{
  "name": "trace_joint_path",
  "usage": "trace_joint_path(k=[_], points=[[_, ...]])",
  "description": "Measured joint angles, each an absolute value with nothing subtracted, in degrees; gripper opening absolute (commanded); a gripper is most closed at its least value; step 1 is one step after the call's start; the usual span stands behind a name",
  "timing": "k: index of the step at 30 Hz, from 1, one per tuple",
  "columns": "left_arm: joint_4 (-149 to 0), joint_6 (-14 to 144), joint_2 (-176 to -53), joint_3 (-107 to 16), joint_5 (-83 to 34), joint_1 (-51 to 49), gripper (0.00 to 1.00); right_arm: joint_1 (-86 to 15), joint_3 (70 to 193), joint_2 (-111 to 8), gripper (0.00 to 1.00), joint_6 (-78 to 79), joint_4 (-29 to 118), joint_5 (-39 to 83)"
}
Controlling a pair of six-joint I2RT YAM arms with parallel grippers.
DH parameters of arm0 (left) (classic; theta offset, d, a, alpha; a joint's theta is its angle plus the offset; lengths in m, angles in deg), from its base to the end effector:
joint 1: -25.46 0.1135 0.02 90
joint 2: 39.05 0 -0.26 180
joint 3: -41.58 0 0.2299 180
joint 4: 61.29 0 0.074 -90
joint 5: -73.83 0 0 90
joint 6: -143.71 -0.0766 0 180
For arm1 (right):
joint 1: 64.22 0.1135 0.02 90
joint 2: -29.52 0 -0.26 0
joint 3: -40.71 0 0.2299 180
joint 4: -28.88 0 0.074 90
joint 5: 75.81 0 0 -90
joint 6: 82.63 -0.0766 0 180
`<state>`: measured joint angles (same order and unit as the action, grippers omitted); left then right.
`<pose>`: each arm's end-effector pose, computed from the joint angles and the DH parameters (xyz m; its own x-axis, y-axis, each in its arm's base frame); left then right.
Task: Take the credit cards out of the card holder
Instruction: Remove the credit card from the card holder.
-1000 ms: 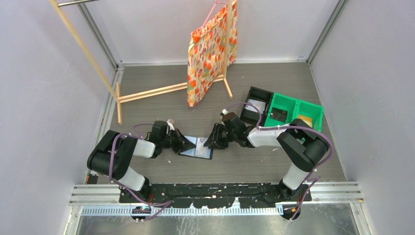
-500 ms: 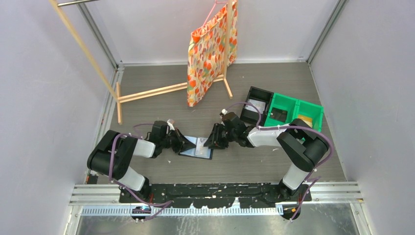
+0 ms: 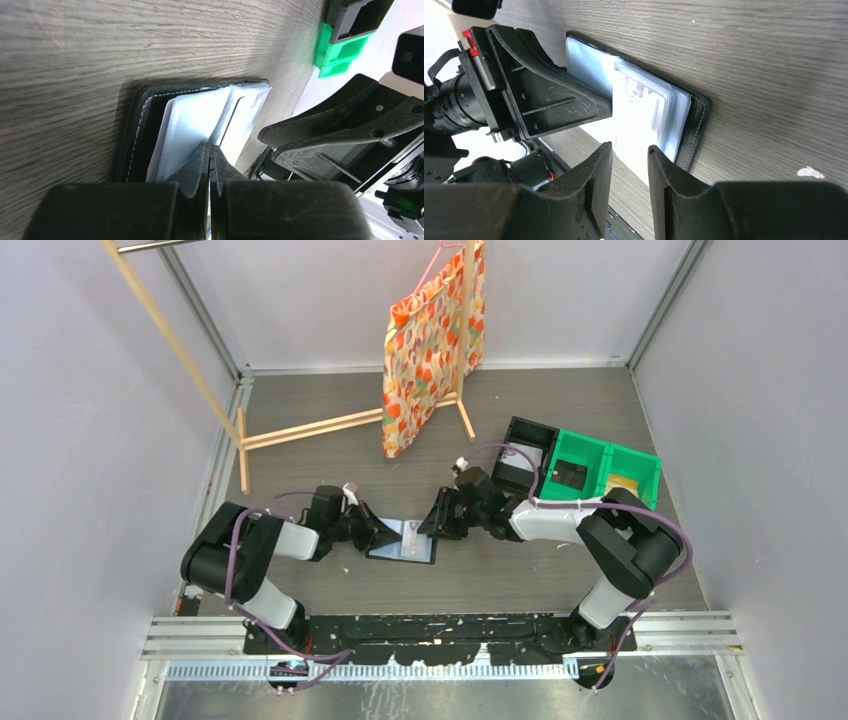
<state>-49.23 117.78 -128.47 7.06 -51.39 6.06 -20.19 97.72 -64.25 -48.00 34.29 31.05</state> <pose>0.2209 -0.1246 0.0925 -0.8832 -0.4679 0.0320 -0.2837 0.4786 -0.8309 0.2221 0.2457 0.1365 -0.9488 0.1781 -0.2610 -0.0687 0.6900 0.7205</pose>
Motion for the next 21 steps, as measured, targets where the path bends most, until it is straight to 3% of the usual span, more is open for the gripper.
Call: trace_joint_path(k=[21], points=[[-49.2, 117.8, -128.5, 7.1, -51.4, 6.1, 0.01, -20.1, 97.7, -64.8, 0.37, -48.1, 34.9, 30.1]])
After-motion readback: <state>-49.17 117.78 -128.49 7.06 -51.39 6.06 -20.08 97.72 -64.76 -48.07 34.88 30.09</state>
